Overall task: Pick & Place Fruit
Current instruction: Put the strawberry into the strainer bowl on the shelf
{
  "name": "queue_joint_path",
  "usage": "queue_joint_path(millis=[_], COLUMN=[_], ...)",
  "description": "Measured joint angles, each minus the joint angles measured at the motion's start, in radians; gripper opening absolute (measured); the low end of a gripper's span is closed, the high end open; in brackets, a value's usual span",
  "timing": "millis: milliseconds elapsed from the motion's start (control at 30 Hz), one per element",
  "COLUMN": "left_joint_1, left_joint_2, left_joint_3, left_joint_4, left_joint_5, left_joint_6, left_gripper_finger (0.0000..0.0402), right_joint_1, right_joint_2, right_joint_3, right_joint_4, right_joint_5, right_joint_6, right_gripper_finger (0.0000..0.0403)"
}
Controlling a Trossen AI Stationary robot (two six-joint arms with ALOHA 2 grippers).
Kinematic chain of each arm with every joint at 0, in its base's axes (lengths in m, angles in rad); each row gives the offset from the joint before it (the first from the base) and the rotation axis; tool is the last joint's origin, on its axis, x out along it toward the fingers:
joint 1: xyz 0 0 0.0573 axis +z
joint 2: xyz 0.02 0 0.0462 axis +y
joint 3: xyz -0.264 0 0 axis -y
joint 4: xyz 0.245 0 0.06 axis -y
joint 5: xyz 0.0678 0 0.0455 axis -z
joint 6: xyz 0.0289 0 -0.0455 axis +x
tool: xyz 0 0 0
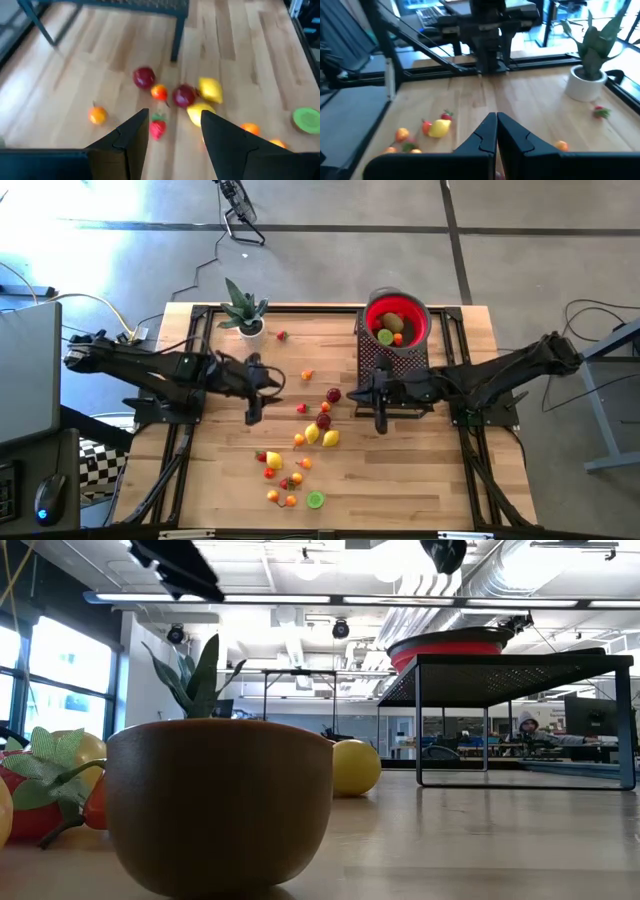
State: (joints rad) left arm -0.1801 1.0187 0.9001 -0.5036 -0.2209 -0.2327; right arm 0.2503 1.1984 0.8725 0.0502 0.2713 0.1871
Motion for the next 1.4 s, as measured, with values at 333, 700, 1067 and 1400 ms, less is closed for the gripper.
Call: queue_joint_path(millis=[333, 700, 1067, 1400], left_joint_1=[-0.182, -0.247, -0.261, -0.286], left_joint_2=[0.0, 0.0, 0.088, 0.28], left_joint_3=[0.0, 0.0, 0.001, 0.001], left_joint_4=[-0.193, -0.312, -0.291, -0.286], left_joint_5=[-0.003, 0.036, 0.165, 0.193], left_joint_6=[-0.191, -0.192, -0.086, -0.031], left_gripper_finger=[0.0175, 0.0175, 0.0175, 0.0175], right_joint_1=[0.044, 0.044, 0.044, 0.044], right_joint_2=[0.0, 0.005, 0.005, 0.005], right_joint_3=[-0.025, -0.025, -0.024, -0.024], right_joint_4=[0.038, 0.033, 0.035, 0.035], right_joint_5=[0.0, -0.009, -0.008, -0.009], right_joint_6=[0.001, 0.001, 0.0, 0.0], right_gripper_finger=[0.0004, 0.0003, 0.0003, 0.0003])
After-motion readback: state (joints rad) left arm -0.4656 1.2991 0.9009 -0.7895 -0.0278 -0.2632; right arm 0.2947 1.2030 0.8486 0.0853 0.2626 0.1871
